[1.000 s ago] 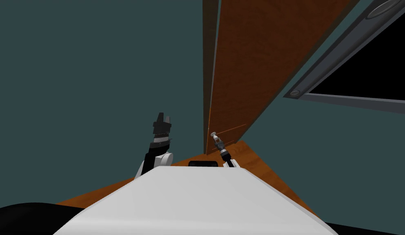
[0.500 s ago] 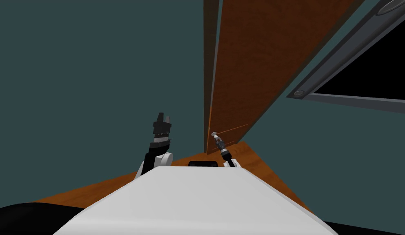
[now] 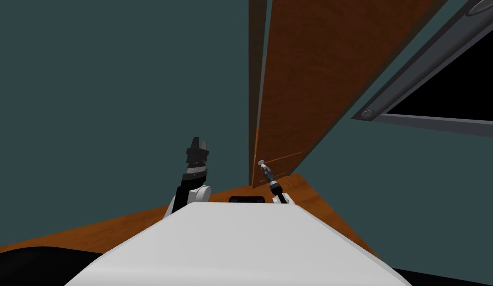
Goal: Pull the door open
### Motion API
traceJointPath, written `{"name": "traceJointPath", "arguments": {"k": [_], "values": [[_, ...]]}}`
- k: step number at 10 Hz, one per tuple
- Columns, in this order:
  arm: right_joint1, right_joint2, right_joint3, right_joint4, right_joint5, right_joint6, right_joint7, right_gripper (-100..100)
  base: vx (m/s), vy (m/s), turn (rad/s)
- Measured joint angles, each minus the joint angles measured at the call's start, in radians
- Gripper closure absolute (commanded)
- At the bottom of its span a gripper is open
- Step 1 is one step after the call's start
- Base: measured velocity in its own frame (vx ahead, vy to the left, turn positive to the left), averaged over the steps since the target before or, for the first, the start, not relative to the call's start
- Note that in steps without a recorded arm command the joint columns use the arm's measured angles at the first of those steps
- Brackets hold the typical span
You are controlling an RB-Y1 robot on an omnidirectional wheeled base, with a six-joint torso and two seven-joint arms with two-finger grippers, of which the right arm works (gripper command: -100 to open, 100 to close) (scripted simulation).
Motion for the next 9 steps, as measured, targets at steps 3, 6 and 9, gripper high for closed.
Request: {"name": "traceJointPath", "arguments": {"k": [3, 6, 9], "values": [[-0.007, -0.009, 0.01, -0.002, -0.031, 0.007, -0.067, 100, -0.032, -0.011, 0.07], [-0.019, -0.016, 0.015, 0.013, -0.059, 0.001, -0.127, 100, -0.036, -0.006, 0.065], [-0.013, -0.036, 0.027, 0.0, -0.091, 0.006, -0.202, 100, -0.03, -0.012, 0.036]]}}
